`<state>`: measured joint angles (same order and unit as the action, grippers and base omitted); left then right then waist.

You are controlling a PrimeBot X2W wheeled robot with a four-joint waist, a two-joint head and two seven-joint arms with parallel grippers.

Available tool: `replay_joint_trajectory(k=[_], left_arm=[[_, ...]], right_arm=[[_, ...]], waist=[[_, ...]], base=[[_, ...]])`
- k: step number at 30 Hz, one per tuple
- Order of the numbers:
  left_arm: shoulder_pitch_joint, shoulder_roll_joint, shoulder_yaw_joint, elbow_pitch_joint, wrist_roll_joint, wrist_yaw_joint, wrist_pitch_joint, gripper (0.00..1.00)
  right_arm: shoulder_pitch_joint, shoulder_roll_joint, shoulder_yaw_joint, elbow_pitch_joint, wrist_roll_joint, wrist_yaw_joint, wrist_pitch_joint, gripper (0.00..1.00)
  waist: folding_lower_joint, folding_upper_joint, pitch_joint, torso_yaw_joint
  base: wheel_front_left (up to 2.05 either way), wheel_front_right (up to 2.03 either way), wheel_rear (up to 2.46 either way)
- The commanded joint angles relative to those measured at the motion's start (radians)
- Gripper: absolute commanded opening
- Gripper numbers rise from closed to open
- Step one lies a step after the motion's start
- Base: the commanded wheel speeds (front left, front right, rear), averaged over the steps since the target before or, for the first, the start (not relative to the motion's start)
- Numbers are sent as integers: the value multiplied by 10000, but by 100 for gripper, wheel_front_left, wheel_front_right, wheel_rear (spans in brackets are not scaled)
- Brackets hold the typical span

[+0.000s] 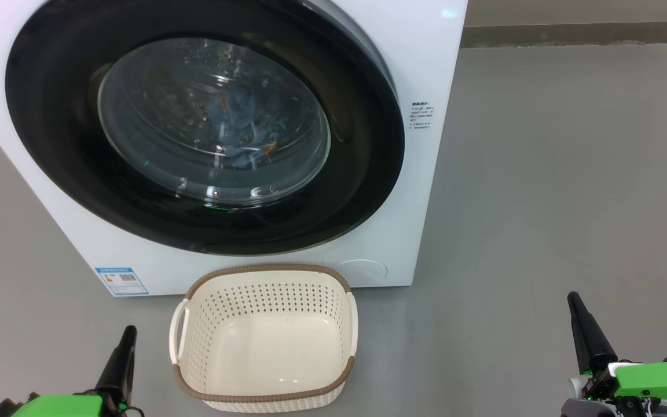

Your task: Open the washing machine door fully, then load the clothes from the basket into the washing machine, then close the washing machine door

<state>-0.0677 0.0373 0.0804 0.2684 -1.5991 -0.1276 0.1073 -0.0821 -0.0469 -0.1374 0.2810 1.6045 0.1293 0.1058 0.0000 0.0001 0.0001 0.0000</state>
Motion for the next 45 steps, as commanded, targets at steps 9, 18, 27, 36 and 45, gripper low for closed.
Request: replay_joint_trajectory(k=[9,18,27,36,45], left_arm=[[-483,130,353,-173,-79,-21,71,0],[-483,130,353,-173,-79,-22,71,0],[-484,130,353,-172,-79,-22,71,0],[-484,130,353,-172,-79,-23,71,0],[-484,130,353,-171,-79,-23,71,0]], right_arm=[[-341,-34,216,-294,25,14,87,0],[-341,-34,216,-294,25,14,87,0],[-341,-34,216,-294,25,14,87,0],[-341,-34,216,-294,25,14,87,0],[-341,-34,216,-294,25,14,87,0]], waist=[[0,-1,0,0],[0,-1,0,0],[0,-1,0,0],[0,-1,0,0],[0,-1,0,0]], base=[[0,0,0],[0,0,0],[0,0,0],[0,0,0],[0,0,0]])
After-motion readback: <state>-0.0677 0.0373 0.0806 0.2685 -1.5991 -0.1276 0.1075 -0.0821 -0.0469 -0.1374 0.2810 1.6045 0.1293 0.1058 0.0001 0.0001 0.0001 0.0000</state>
